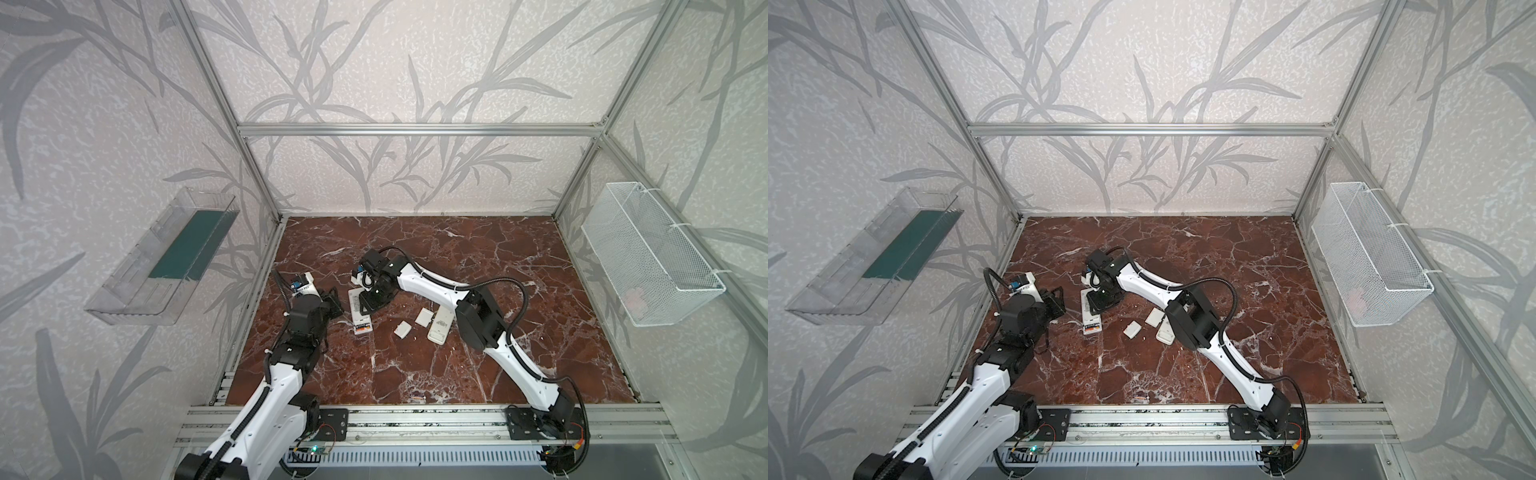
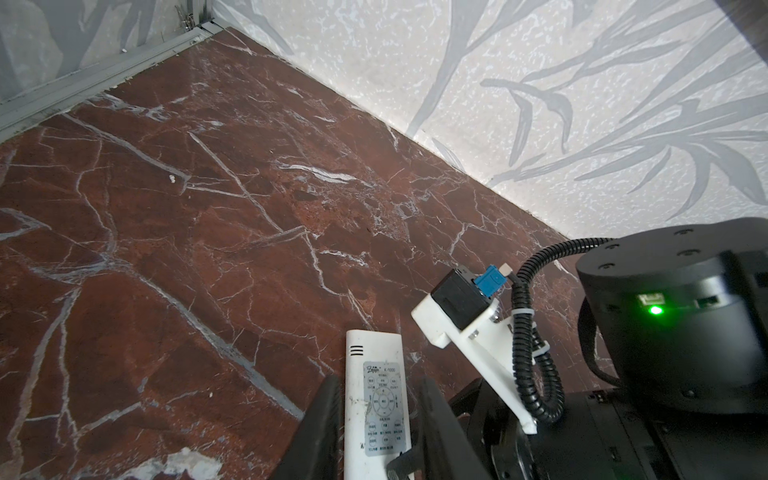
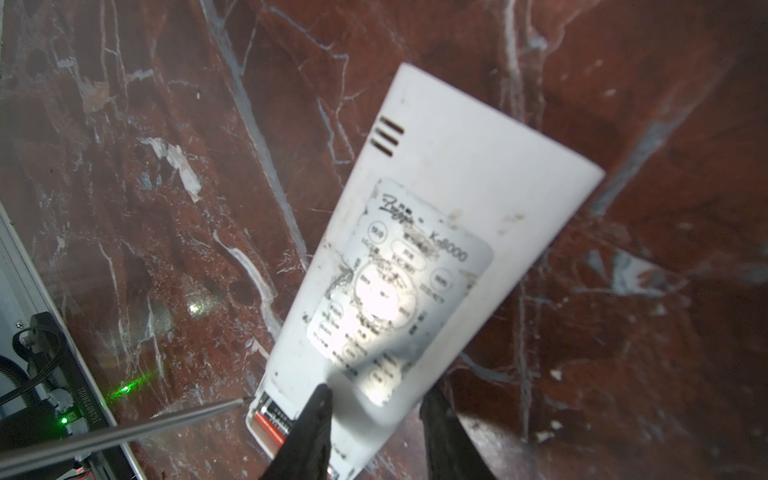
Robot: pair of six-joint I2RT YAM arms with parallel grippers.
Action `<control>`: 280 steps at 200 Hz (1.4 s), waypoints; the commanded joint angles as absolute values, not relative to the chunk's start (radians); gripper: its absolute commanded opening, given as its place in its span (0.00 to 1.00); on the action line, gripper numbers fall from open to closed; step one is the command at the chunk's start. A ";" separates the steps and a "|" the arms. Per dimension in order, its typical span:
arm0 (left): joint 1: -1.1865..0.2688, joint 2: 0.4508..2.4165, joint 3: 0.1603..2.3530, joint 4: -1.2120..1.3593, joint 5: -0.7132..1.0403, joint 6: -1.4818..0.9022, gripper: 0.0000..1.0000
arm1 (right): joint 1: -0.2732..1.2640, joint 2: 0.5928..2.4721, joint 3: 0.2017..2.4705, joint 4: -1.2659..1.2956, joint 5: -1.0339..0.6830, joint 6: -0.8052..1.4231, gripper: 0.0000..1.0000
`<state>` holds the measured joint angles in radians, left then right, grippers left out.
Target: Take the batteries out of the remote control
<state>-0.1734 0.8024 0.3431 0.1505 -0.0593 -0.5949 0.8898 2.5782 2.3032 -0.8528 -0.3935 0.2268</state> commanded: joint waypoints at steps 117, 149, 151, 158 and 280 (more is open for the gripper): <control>-0.169 0.818 0.344 0.111 -0.003 -0.672 0.00 | 0.910 2.669 2.299 -0.937 -0.359 0.212 0.36; -0.167 0.760 0.310 0.072 -0.015 -0.814 0.00 | 0.920 2.683 2.299 -0.966 -0.335 0.202 0.36; -0.168 0.756 0.309 0.074 -0.012 -0.824 0.00 | 0.920 2.684 2.299 -0.968 -0.334 0.202 0.36; -0.167 0.753 0.303 0.077 -0.005 -0.853 0.00 | 0.922 2.687 2.299 -0.972 -0.334 0.203 0.36; -0.105 0.823 0.197 0.452 0.074 -1.300 0.00 | 0.956 2.710 2.237 -1.010 -0.290 0.207 0.36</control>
